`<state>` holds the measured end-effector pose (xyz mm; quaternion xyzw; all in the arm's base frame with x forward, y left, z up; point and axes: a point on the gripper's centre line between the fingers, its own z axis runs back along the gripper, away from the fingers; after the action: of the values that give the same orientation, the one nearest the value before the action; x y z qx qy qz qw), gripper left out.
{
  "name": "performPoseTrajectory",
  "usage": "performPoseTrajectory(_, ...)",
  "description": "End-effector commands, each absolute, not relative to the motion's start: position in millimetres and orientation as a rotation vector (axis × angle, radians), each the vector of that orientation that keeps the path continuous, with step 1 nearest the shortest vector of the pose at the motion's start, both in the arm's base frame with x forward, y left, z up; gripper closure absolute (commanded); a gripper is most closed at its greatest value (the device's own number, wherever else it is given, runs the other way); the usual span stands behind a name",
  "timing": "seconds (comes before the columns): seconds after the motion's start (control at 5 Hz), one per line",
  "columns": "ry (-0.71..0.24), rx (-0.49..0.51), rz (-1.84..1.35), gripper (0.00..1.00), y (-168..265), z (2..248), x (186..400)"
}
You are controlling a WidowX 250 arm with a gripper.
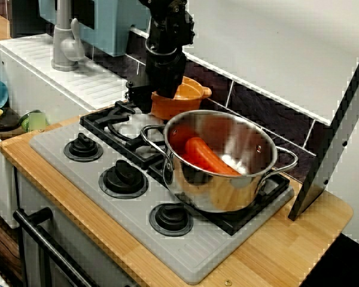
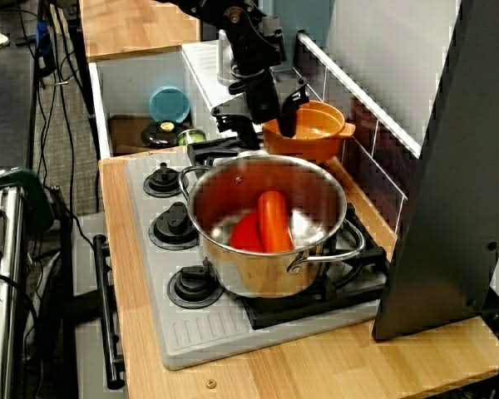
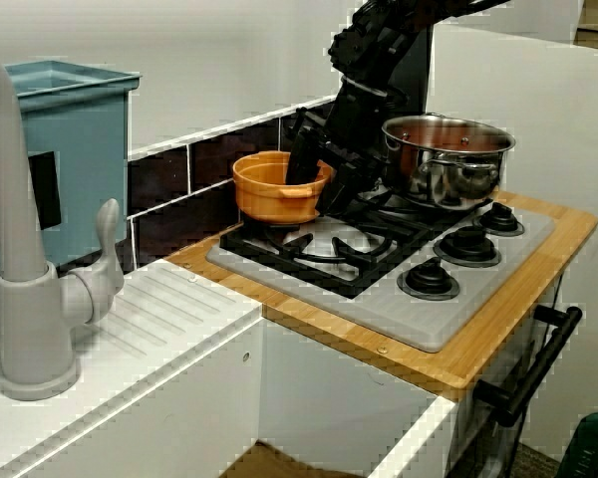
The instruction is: Lift pot from stove
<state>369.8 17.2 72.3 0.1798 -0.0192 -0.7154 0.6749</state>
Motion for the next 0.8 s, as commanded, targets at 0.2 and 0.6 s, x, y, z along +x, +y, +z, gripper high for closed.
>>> performPoseTrajectory(0.2, -0.085, 0.433, -1.576, 1.0, 26.4, 95.3, 373.9)
performPoseTrajectory(0.6, -0.19, 0.391, -1.5, 1.0, 49.8, 146.6, 379.5)
